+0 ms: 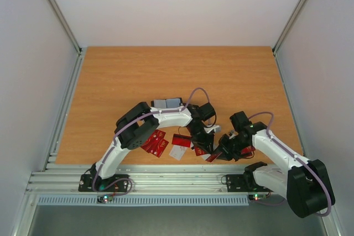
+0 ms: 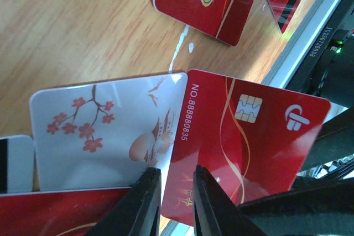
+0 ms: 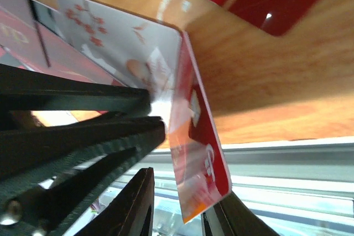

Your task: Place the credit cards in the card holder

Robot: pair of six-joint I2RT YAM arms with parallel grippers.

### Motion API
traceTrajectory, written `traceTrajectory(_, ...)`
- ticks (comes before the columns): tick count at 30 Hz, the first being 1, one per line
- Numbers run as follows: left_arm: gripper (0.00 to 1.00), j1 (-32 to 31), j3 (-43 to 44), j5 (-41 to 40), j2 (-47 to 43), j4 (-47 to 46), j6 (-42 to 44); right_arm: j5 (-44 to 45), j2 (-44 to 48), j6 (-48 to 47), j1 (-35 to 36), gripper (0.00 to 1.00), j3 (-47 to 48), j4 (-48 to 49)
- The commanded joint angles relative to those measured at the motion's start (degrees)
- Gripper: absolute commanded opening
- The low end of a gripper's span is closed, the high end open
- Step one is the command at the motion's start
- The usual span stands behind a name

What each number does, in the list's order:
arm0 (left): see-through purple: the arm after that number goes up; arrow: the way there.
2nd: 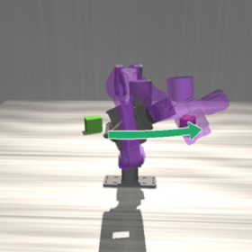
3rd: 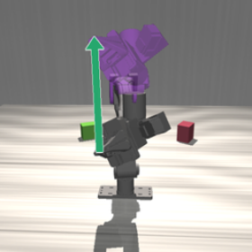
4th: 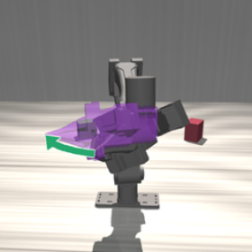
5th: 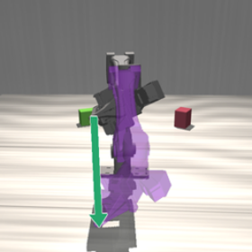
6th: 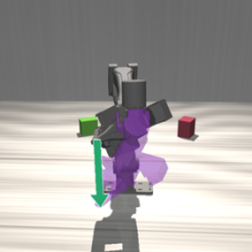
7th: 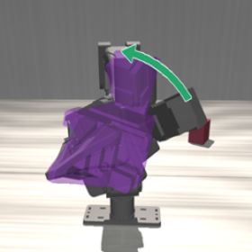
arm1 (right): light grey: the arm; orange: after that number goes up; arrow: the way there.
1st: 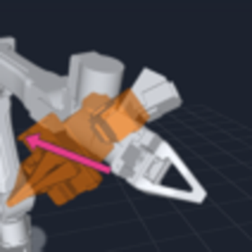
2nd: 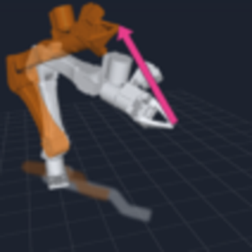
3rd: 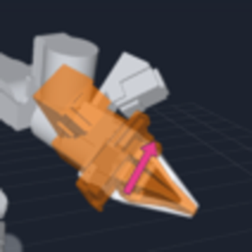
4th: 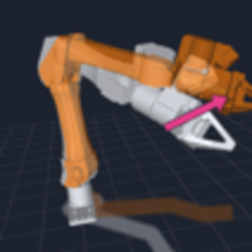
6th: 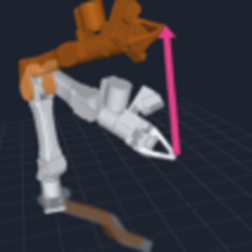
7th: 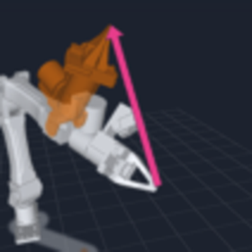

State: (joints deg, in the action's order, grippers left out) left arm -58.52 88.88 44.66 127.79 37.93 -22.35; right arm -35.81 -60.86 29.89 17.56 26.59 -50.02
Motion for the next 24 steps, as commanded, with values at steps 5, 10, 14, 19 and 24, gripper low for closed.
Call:
traceTrajectory(5,0.2,-0.2,1.0,-0.8,3.3,3.5,1.5,0.6,-2.3,-1.4,-0.3,0.2,2.1,4.3)
traceTrajectory(10,0.2,0.2,0.9,-0.7,3.1,3.7,1.7,1.0,-3.4,-1.7,-0.3,0.13,2.4,3.8)
traceTrajectory(14,0.2,0.6,1.1,-0.5,2.8,3.8,1.8,1.8,-3.6,-2.8,-0.3,0.02,3.1,1.9)
traceTrajectory(19,0.21,1.6,1.6,0.2,0.6,3.8,1.1,2.3,-3.0,-4.9,-0.3,0.01,5.5,-2.3)
traceTrajectory(24,0.25,5.2,3.7,1.0,-3.1,5.5,0.1,2.7,-2.2,-8.9,-0.3,0.01,11.2,-9.4)
